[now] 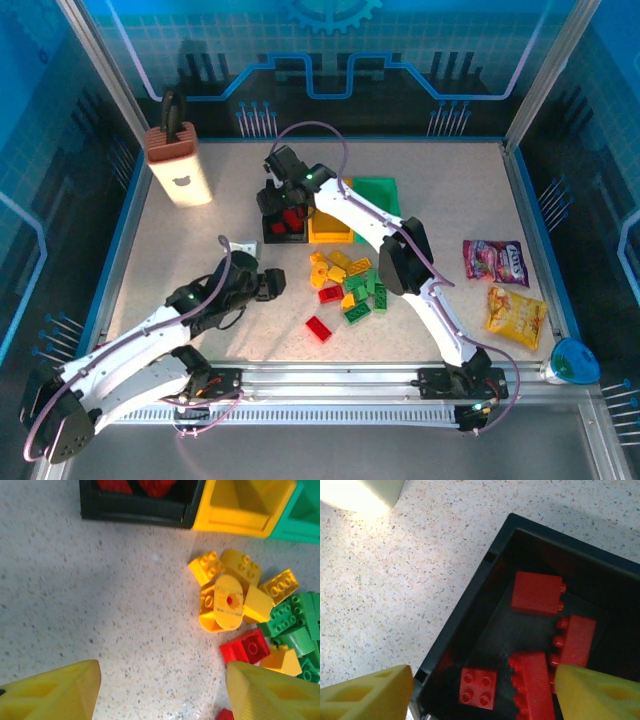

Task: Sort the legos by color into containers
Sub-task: Place the lego in the container, then pick up the lego from the middle-left of the table.

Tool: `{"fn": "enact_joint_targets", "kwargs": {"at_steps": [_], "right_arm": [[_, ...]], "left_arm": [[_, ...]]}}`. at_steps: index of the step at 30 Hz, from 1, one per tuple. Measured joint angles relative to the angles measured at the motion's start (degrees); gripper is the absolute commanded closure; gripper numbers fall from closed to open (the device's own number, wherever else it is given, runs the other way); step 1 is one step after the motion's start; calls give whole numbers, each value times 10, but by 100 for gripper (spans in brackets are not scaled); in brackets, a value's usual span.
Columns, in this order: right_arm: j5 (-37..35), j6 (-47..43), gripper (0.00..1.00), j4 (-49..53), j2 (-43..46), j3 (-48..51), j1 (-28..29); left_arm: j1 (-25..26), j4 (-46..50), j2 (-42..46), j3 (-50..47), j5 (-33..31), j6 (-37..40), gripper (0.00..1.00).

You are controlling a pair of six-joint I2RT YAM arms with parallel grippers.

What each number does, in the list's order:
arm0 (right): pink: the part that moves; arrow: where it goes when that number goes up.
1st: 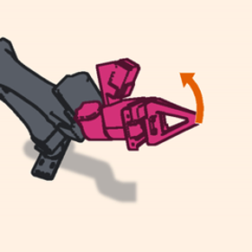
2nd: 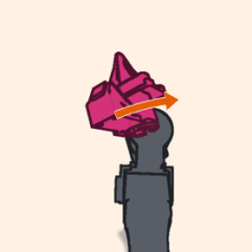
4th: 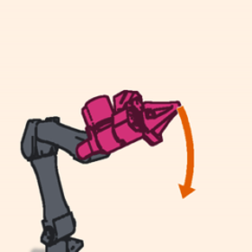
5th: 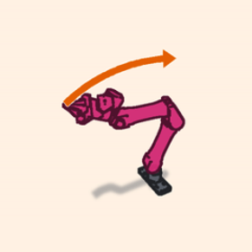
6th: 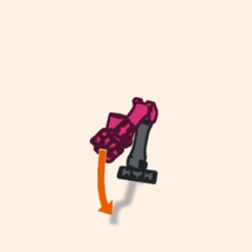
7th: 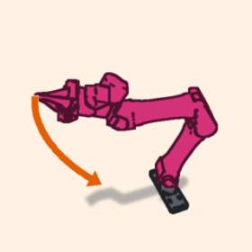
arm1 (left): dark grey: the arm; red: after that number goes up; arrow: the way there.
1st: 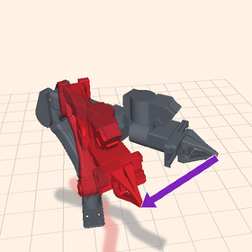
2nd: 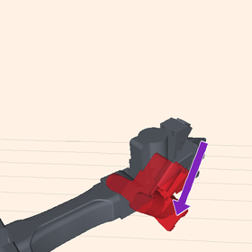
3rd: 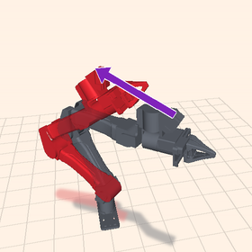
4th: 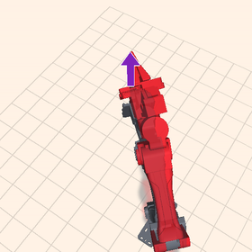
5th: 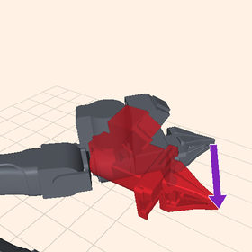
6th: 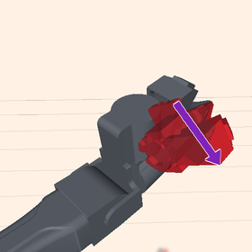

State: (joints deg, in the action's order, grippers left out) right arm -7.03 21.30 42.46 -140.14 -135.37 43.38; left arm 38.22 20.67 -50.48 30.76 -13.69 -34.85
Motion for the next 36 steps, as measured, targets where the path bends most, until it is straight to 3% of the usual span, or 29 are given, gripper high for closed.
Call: {"fn": "enact_joint_targets", "kwargs": {"at_steps": [4,9,17,21,26,36], "right_arm": [[-1,-4,21,-6,58,66,0],[-14,-6,19,-45,194,184,-2],[-30,16,18,-128,377,374,-43],[-32,31,18,-149,411,454,-65],[-33,48,18,-160,441,528,-71],[-31,75,18,-190,497,603,-89]], "left_arm": [[38,4,-35,0,-4,-51,33],[82,16,-71,7,-6,-120,33],[167,53,-203,92,-17,-249,32],[203,60,-283,149,-24,-296,32],[212,65,-346,178,-24,-334,32],[214,92,-362,183,-23,-372,33]]}}
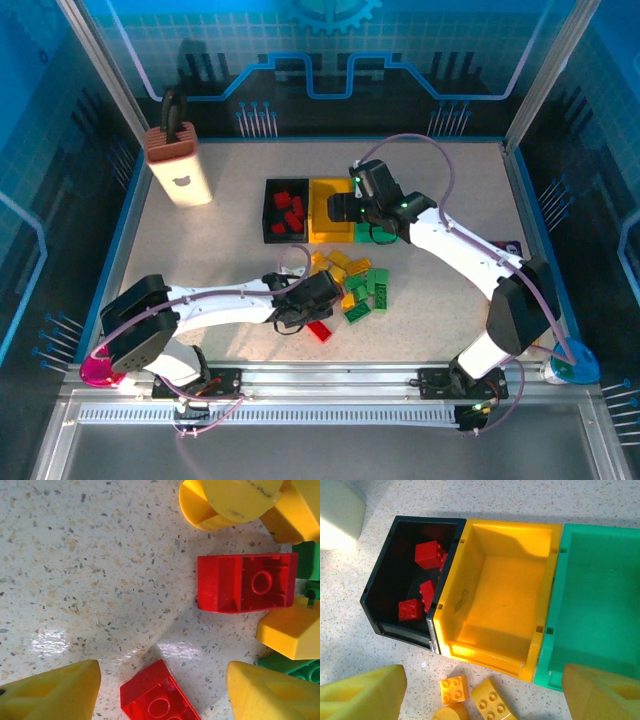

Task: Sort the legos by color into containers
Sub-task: Pick up the lego from the middle-left of the table.

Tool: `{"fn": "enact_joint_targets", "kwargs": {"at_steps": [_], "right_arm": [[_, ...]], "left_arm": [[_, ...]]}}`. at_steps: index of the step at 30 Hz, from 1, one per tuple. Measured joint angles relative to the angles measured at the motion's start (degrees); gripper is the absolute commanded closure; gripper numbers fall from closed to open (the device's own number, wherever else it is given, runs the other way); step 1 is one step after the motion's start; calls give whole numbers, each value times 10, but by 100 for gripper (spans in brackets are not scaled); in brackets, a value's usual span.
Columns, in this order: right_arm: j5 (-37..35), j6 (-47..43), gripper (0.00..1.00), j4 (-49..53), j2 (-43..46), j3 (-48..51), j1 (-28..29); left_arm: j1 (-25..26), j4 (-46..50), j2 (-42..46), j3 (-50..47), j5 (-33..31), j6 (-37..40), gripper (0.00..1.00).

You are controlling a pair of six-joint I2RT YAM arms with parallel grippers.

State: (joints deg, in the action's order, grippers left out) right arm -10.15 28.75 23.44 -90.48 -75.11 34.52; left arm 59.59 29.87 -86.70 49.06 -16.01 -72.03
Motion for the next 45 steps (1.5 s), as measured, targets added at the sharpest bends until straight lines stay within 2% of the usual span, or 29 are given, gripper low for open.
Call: {"fn": "enact_joint_targets", "kwargs": {"at_steps": [17,35,42,45], "right_arm": [[3,17,18,-21,1,32,-10],[13,26,19,-30,8,66,-28],[14,30,19,-39,17,80,-32],[14,32,19,-43,19,84,-32]], "left_arm": [[13,1,-46,9,33,-16,38],[12,1,-87,42,47,-11,61],[9,4,-87,49,49,-9,76],[8,8,-87,49,46,-5,77]]}}
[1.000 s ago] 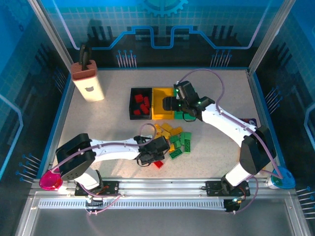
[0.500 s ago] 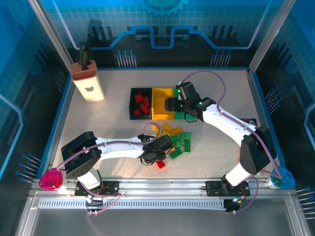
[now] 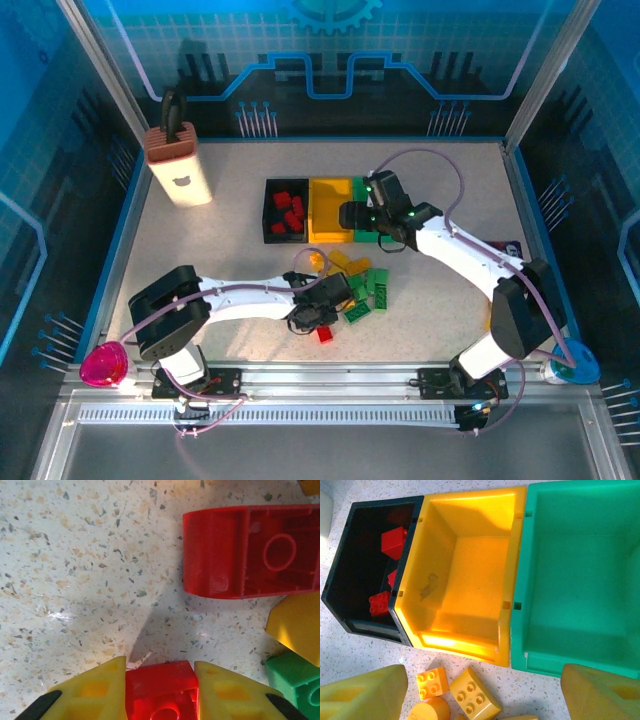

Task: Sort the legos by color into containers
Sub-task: Pick up the lego from the middle-left of the table, then place the lego in the container.

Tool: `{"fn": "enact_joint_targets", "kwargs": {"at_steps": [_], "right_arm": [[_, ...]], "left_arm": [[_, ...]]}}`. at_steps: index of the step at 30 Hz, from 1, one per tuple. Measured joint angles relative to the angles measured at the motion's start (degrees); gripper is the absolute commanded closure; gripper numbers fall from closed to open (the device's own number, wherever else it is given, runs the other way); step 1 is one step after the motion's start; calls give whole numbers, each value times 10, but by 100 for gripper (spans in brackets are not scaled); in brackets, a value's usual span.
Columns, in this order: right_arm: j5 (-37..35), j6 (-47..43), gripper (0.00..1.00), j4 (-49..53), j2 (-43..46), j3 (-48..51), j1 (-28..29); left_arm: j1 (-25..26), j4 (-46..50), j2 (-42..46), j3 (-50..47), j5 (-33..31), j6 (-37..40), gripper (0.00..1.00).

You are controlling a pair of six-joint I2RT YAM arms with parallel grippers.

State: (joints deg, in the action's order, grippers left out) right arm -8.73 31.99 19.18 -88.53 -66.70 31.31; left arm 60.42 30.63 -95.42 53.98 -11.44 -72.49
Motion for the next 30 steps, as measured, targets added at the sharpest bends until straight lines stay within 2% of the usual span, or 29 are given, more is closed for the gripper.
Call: {"fn": "enact_joint_targets", "kwargs": {"at_steps": [5,8,11,14,16,20,25,30], "right_arm": [[0,0,19,-2,12,16,0],[0,0,19,-3,26,28,-2],[-2,0,19,-5,46,46,-3],[-2,2,19,-8,68,73,-3],[-2,4,19,-8,78,88,-3],[-3,8,20,-7,97,113,-3],[-2,11,19,-5,123,129,-3],[3,10,20,-6,150,147,-2]], "left_arm": [[-8,26,6,10,-26,10,77],[-32,41,33,18,-47,31,77],[-81,50,71,29,-68,67,76],[-155,49,101,52,-79,118,77],[-205,45,108,78,-92,158,76],[-266,17,108,125,-117,224,74],[-326,-36,62,172,-117,279,74],[-360,-65,-15,210,-118,326,73]]}}
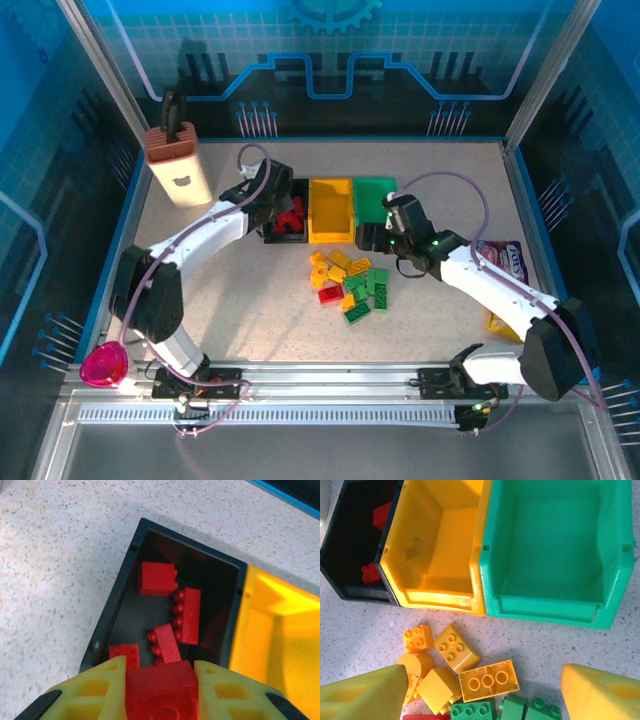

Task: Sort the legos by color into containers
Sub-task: Place the lego in the container.

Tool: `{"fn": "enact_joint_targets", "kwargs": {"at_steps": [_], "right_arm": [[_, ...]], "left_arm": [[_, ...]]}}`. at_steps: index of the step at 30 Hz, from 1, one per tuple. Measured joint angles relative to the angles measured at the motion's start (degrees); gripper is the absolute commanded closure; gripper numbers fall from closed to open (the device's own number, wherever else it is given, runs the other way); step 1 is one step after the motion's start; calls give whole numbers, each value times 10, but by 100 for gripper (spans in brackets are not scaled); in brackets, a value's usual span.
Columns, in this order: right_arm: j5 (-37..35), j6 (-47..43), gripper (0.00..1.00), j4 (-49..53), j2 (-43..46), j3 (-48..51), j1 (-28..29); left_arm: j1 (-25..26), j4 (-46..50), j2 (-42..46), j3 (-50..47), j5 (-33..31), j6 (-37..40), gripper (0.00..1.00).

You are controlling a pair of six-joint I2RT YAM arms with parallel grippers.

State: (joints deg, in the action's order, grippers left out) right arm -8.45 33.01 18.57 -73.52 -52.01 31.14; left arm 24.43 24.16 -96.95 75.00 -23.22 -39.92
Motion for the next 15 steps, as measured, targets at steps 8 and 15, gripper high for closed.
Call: {"fn": "enact_joint_targets", "kwargs": {"at_steps": [8,15], "right_arm": [[6,-1,20,-2,8,15,19],[14,-39,18,9,1,9,58]], "left_arm": [[-23,-3,-108,88,-2,61,58],[-26,-1,-104,102,-10,86,31]]}}
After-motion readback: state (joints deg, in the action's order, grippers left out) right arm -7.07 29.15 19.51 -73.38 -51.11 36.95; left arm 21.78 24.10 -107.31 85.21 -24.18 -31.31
